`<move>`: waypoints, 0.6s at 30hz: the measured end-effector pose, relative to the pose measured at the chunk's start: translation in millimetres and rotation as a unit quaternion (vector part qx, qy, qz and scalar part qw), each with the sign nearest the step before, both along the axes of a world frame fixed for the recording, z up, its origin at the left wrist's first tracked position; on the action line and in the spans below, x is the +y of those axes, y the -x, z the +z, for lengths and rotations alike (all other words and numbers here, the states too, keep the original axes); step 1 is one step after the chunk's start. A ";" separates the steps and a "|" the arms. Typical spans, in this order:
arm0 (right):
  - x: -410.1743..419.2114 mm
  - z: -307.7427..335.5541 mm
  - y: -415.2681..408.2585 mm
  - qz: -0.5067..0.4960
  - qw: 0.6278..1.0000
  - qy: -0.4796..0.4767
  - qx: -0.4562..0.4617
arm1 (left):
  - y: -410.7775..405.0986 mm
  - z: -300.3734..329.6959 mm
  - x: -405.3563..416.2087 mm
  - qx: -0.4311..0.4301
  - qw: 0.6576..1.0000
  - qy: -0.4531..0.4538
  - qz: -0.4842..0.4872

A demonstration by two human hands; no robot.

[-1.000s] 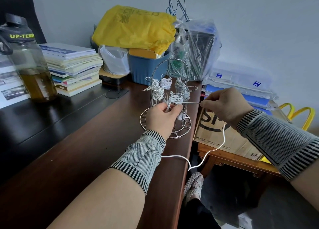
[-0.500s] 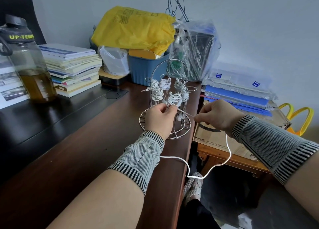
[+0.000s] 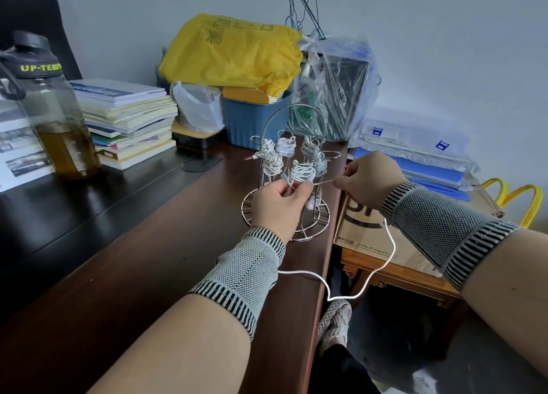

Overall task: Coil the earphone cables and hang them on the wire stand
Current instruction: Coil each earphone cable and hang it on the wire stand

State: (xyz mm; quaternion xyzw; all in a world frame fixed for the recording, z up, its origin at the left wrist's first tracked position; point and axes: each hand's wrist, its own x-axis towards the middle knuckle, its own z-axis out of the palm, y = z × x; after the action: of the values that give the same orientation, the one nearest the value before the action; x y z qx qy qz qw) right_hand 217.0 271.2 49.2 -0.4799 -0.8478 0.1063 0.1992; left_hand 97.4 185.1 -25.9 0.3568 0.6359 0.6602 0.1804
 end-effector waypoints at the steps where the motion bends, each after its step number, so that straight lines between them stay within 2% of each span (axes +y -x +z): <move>1: 1.4 1.3 1.0 -0.007 1.000 -0.006 -0.009 | -0.1 -0.3 0.9 0.005 1.000 -0.003 0.005; 5: 0.2 8.0 1.3 -0.026 0.998 -0.029 -0.042 | -0.5 0.5 2.2 0.034 0.999 0.006 0.029; 8: -12.1 17.3 4.2 0.001 0.980 -0.162 -0.113 | -1.3 0.1 2.7 0.038 0.999 0.007 0.027; 10: -21.6 27.0 11.1 0.036 0.953 -0.261 -0.151 | -0.7 -0.6 3.8 0.038 0.999 0.010 0.023; 12: -25.7 37.9 19.0 0.085 0.923 -0.320 -0.196 | -0.1 -1.3 4.9 0.032 0.999 0.001 0.015; 16: -25.2 56.0 34.4 0.172 0.889 -0.304 -0.296 | 1.0 -2.0 4.7 0.040 0.999 -0.002 0.027; 18: -23.3 60.2 39.6 0.199 0.876 -0.307 -0.314 | 1.3 -1.4 4.2 0.057 0.998 0.012 0.033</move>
State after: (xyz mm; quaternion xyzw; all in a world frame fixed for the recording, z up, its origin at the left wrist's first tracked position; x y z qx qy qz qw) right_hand 177.4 247.9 109.5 -0.2239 -0.9334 -0.2784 0.0346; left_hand 96.1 189.3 -27.4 0.3711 0.6642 0.6365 0.1262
